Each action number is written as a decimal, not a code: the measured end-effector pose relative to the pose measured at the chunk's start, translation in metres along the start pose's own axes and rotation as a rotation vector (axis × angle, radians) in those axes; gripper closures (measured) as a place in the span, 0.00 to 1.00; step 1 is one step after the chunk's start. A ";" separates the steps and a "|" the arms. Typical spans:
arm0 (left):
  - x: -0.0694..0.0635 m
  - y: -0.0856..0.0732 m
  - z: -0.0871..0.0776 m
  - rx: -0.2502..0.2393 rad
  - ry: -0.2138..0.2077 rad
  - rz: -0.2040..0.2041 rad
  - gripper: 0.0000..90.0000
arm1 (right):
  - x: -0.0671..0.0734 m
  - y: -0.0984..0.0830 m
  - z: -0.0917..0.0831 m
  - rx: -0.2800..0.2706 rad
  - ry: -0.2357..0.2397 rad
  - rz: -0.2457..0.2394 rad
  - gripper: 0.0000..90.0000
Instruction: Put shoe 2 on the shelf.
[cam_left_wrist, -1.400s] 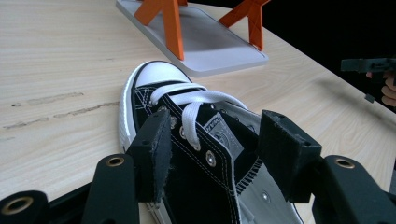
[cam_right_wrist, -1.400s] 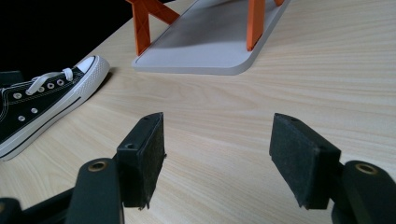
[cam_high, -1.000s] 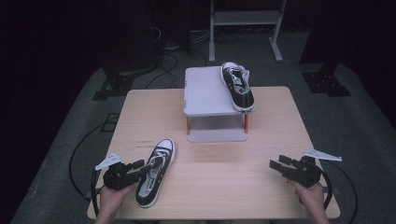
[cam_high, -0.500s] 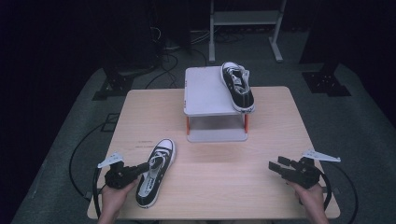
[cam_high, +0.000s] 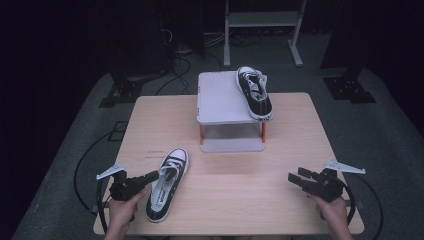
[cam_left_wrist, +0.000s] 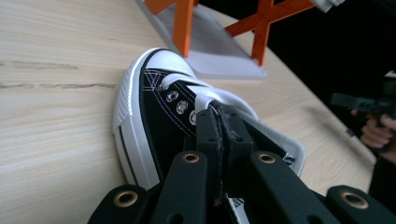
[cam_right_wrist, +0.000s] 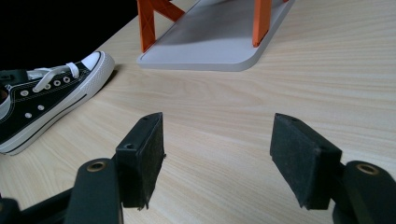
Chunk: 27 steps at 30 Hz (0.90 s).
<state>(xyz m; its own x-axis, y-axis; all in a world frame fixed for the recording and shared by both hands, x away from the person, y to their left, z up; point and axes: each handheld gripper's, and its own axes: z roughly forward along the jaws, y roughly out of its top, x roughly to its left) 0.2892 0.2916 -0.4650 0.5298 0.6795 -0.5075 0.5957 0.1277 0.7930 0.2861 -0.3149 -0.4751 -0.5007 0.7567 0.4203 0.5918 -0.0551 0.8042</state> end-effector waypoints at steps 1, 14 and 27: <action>-0.001 0.001 0.001 -0.004 -0.006 -0.004 0.98 | 0.000 0.000 0.000 0.001 0.001 0.001 0.38; -0.018 0.015 0.006 -0.017 -0.033 0.015 0.98 | 0.001 0.000 0.001 0.007 0.006 -0.006 0.38; -0.039 0.042 -0.010 -0.062 -0.049 0.002 0.98 | 0.005 -0.008 0.010 0.045 0.006 0.006 0.38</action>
<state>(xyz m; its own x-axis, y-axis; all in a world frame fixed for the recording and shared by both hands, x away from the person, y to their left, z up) 0.2875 0.2779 -0.4083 0.5607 0.6436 -0.5209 0.5571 0.1722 0.8124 0.2848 -0.3044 -0.4839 -0.5008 0.7523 0.4280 0.6226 -0.0304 0.7820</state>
